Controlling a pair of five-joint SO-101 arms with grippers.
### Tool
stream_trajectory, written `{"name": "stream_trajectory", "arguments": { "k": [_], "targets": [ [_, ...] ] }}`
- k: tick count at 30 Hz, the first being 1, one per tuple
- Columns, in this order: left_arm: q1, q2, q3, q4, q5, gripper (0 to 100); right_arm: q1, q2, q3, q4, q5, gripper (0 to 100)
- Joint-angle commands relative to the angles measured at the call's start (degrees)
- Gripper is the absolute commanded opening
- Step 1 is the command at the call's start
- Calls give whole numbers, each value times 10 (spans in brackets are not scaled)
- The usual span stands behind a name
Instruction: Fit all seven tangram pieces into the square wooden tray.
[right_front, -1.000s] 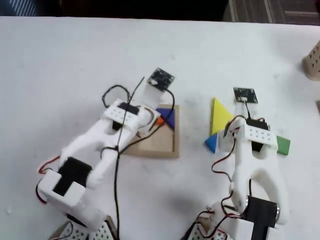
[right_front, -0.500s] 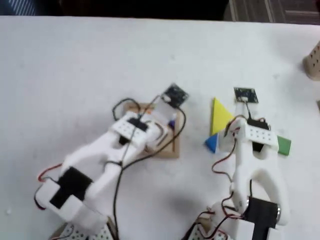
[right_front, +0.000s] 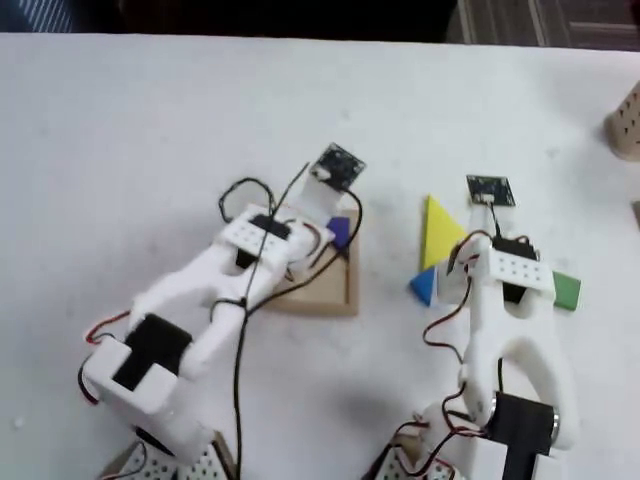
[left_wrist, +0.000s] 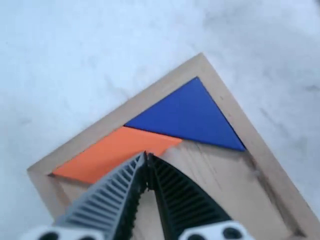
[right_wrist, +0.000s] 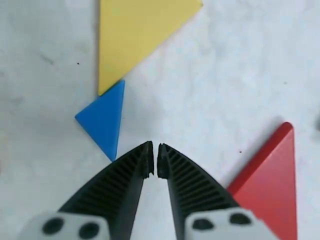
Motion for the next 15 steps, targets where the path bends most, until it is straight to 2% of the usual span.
{"name": "stream_trajectory", "arguments": {
  "k": [1, 15],
  "targets": [
    [-11, -5, -32, -2, 4, 23, 5, -22, -3, -15, 9, 18],
    [-16, -16, -30, 8, 2, 23, 4, -22, -3, -15, 9, 18]
  ]
}}
